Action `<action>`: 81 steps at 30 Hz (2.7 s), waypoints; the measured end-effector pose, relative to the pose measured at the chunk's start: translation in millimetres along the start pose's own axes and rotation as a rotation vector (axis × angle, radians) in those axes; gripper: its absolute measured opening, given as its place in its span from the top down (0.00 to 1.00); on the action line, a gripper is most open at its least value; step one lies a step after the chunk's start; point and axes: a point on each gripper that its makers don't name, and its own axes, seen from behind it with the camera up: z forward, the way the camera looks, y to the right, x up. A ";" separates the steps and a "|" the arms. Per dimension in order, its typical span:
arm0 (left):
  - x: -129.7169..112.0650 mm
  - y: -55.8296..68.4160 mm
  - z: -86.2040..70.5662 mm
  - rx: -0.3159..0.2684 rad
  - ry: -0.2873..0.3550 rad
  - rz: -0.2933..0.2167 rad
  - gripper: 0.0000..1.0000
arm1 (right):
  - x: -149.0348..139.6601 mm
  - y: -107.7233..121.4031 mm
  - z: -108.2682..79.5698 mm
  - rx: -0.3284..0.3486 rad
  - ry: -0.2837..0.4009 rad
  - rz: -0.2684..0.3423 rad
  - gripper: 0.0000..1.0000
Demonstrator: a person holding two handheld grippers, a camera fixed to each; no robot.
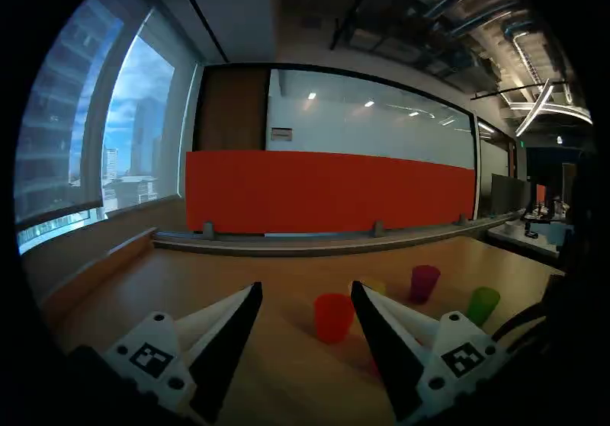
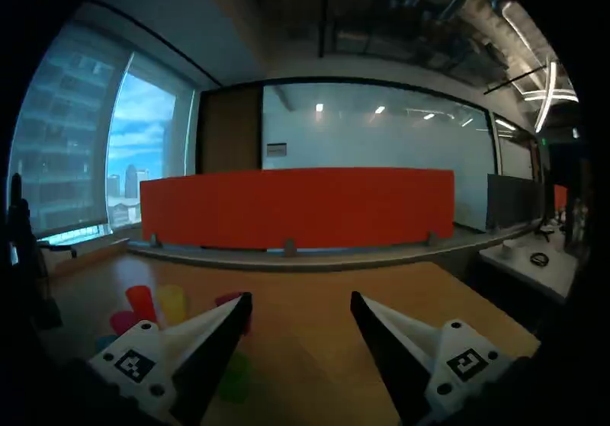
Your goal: Pour water
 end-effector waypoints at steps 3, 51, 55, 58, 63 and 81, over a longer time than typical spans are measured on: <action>-5.5 0.6 -2.0 0.016 0.007 0.001 0.14 | 1.2 -1.7 -2.6 -0.005 0.033 -0.006 0.01; -51.4 -40.2 -12.6 0.157 0.119 0.032 0.14 | -23.7 24.3 -21.3 -0.153 0.010 -0.027 0.01; -55.0 -41.0 -11.6 0.152 0.113 0.025 0.14 | -21.6 20.9 -21.2 -0.150 0.012 -0.029 0.00; -56.0 -41.4 -11.5 0.152 0.114 0.025 0.14 | -19.9 19.6 -20.7 -0.149 0.014 -0.031 0.00; -61.0 -43.1 -10.9 0.154 0.104 0.028 0.14 | -17.8 19.9 -20.3 -0.152 0.014 -0.038 0.00; -68.6 -40.2 -6.8 0.150 0.075 0.033 0.14 | -13.9 16.3 -21.4 -0.137 0.018 -0.041 0.00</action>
